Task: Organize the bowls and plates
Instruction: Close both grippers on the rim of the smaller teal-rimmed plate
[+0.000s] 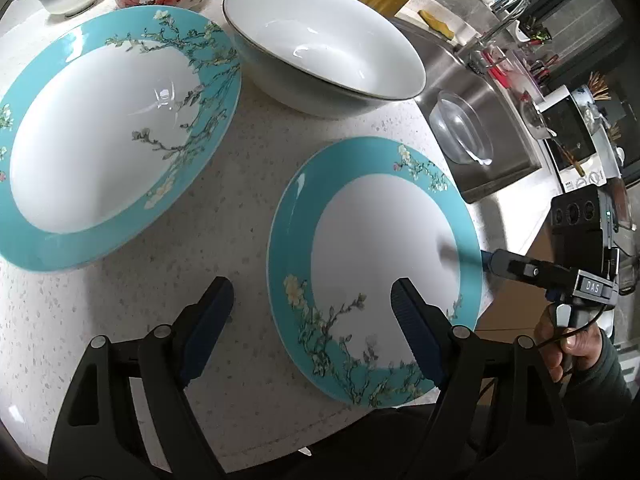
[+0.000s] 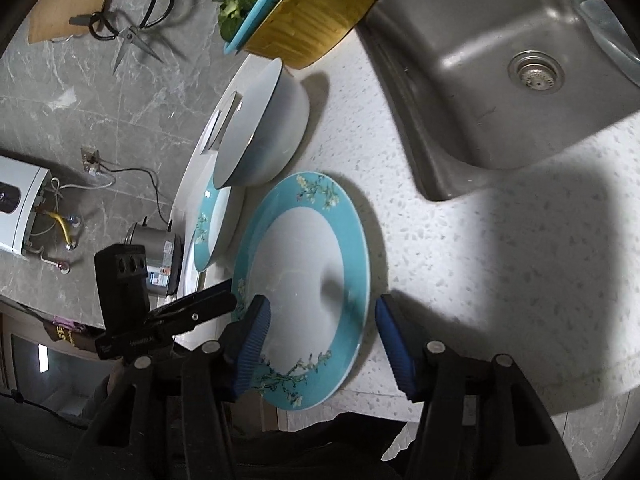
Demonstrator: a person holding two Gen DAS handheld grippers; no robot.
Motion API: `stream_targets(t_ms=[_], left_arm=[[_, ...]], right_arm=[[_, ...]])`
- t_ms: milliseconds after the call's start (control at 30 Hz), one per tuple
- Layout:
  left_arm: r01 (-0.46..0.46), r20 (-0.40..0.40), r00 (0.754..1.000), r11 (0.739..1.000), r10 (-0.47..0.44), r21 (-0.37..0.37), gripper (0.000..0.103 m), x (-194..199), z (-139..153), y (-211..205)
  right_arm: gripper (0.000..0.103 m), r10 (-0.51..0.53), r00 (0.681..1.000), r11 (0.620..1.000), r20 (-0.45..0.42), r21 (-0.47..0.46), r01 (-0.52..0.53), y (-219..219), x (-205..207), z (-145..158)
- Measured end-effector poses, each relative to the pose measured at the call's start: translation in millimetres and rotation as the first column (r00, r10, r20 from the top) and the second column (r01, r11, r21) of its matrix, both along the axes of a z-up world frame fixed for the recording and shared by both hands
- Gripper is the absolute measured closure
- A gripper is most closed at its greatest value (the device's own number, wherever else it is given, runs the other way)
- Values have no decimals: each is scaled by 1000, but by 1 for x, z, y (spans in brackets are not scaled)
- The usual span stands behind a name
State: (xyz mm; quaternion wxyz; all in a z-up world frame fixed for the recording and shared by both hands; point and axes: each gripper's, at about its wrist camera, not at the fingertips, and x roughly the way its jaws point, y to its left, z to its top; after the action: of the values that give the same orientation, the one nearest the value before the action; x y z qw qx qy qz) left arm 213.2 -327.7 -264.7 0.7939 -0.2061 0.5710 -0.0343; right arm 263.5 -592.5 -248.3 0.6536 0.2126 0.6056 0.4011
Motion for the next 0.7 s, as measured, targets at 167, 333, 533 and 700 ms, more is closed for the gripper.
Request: stream_targets(t_ms=[167, 333, 533, 700], left_arm=[[7, -5, 1000, 1000, -7, 8, 55, 2, 3, -3], [-16, -19, 1000, 1000, 16, 0, 69, 0, 3, 5], [20, -38, 999, 996, -16, 88, 72, -2, 4, -4], [6, -37, 999, 996, -3, 85, 80, -4, 4, 1]], right_arm=[[52, 24, 1000, 1000, -12, -8, -24, 4, 5, -1], [78, -11, 1000, 999, -30, -53, 9, -2, 10, -7], [93, -9, 1000, 989, -23, -150, 6, 3, 11, -5], [92, -33, 999, 982, -23, -188, 28, 6, 10, -2]])
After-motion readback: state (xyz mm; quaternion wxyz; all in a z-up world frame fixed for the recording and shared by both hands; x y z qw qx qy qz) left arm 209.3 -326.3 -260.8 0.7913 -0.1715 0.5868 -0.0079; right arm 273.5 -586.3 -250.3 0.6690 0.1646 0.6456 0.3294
